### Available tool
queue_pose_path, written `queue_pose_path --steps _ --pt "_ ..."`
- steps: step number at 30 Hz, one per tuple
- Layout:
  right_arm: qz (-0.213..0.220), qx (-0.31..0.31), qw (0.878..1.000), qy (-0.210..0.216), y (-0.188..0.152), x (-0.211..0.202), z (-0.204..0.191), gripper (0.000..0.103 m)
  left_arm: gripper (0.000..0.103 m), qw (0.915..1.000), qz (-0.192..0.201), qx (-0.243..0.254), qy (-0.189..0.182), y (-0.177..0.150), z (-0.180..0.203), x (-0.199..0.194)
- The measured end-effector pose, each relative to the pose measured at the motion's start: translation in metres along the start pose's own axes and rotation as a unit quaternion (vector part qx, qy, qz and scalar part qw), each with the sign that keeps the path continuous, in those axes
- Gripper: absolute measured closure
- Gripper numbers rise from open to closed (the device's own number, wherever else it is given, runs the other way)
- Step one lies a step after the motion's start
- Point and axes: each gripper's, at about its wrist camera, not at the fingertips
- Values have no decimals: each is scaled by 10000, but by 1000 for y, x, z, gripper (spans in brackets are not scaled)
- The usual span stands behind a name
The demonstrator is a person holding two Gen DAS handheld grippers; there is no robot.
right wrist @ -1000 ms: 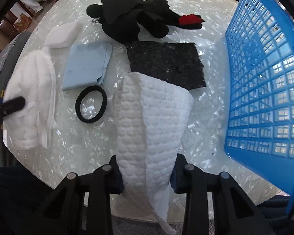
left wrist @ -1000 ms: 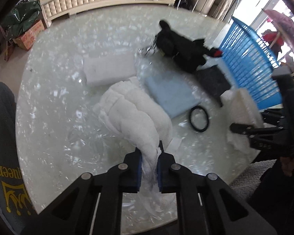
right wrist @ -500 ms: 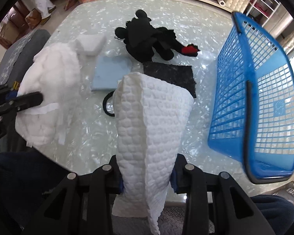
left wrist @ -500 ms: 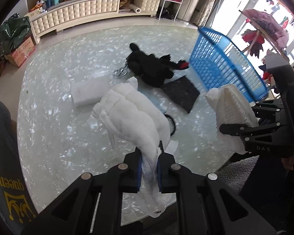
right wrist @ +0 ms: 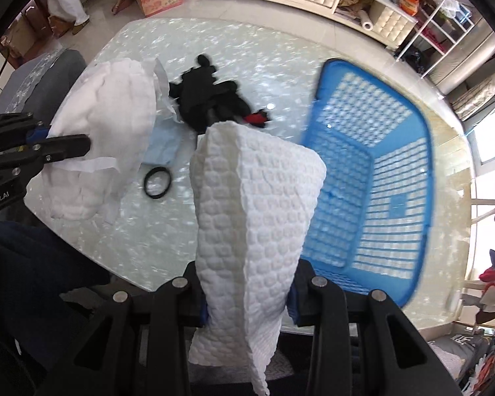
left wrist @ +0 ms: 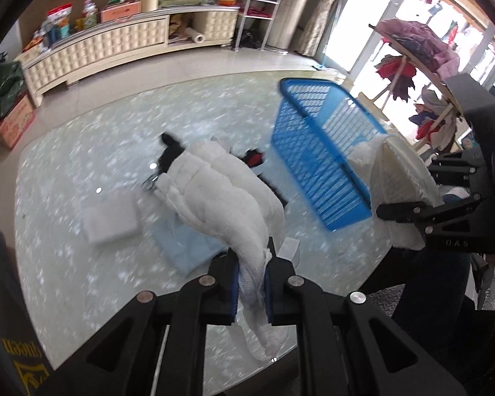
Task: Organize soft objects
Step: 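Carry the waffle towel into the blue basket and open the right gripper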
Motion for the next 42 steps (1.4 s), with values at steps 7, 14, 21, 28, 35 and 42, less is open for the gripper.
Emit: queue_pose_path --steps 7,14,21,28,35,42 --pt "33 -167 9984 -538 7 -18 45 70 93 9994 68 240 -256 36 21 16" --pt "-144 -542 9941 -925 15 10 61 70 93 9982 20 405 -436 58 37 32" --pt "-426 -831 9913 -930 25 57 68 69 93 9976 -97 367 -588 71 36 50" --pt "-497 -1235 9884 -727 22 76 60 69 93 9974 -180 335 -614 78 38 56" --pt "-496 -1637 9841 -471 7 82 55 69 93 9970 -234 393 -620 80 41 61" --pt "-424 -1867 9812 -247 -5 84 58 69 93 9963 -187 543 -645 81 49 57"
Point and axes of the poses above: each gripper's, at about its wrist camera, not at the fingertips, and x roughly the way its jaws point, z to its right, y to its top, and after that the axes turned 10 degrees about x, right-handed
